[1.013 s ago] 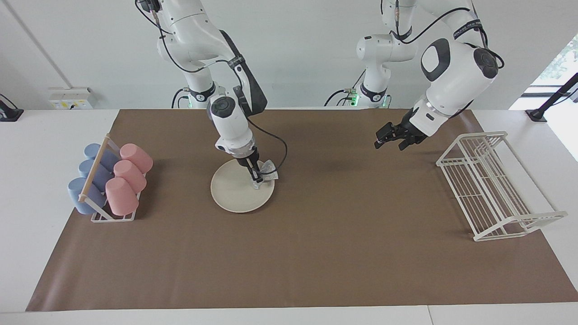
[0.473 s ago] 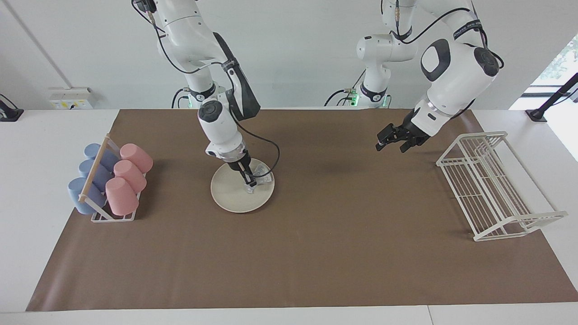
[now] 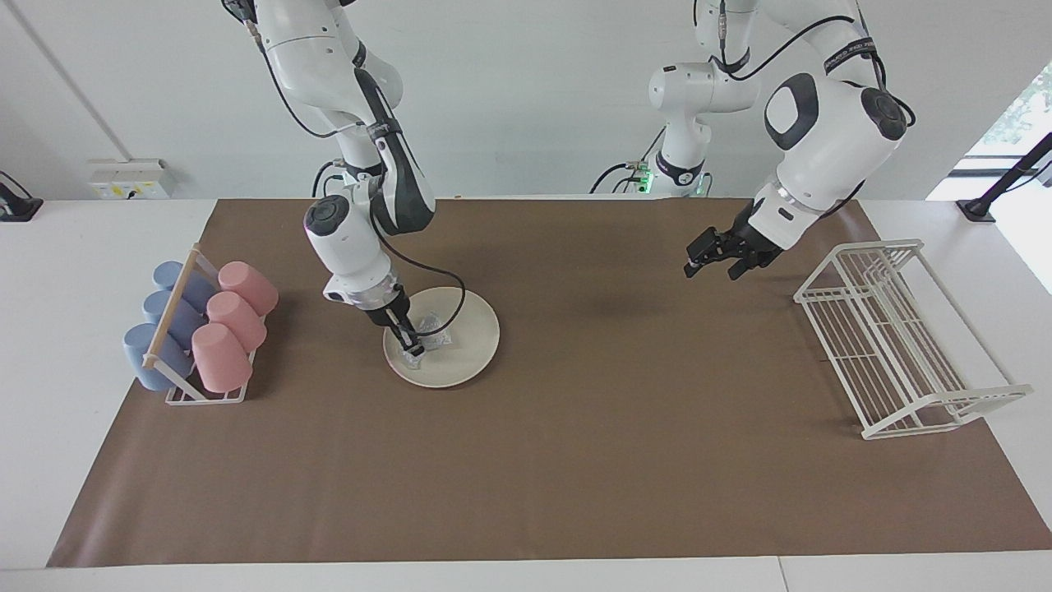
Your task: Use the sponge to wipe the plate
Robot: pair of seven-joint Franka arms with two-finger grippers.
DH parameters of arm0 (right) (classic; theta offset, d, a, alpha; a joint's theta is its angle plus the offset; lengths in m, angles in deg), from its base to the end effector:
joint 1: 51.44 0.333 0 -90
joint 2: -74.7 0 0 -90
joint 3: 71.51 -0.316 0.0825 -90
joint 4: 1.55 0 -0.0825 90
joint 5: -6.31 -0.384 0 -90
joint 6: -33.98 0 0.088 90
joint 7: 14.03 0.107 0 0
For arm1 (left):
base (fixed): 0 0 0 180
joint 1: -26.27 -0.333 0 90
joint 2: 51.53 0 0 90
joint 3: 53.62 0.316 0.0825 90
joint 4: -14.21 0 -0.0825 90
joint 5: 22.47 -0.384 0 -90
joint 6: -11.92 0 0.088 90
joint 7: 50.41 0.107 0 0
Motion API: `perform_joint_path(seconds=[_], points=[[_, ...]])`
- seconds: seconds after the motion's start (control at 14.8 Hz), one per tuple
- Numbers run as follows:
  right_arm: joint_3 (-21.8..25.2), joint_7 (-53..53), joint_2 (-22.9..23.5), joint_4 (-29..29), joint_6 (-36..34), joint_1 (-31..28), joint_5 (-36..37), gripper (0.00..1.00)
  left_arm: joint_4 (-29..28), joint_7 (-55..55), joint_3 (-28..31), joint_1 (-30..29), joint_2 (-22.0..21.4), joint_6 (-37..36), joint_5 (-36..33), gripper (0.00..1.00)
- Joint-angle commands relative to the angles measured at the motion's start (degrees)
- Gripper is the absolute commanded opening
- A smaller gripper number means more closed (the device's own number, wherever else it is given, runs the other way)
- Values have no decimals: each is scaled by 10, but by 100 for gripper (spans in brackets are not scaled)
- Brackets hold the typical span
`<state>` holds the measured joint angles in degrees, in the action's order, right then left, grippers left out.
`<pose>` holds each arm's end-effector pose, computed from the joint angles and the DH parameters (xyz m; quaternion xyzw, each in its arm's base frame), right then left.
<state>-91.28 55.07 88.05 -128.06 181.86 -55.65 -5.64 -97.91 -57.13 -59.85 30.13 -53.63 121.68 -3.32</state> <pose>0.5469 0.1465 0.2945 -0.8413 0.5261 0.0134 0.1235 0.5361 -0.1197 0.4939 0.9876 0.0276 -0.0248 0.1525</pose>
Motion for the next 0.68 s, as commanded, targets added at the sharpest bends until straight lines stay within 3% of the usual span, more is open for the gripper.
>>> perform_joint_path(seconds=[0.0, 0.2, 0.61], points=[[-4, 81, 22, -5, 6, 46, -5, 0, -13, -8, -3, -3, -10, 14, -11, 100], [-4, 179, 23, -3, 12, 95, -6, 0, -13, -9, -3, -3, -9, 19, -11, 100], [-4, 179, 22, 12, 2, 90, -5, 0, -13, -6, -3, -3, -8, 24, -11, 100]])
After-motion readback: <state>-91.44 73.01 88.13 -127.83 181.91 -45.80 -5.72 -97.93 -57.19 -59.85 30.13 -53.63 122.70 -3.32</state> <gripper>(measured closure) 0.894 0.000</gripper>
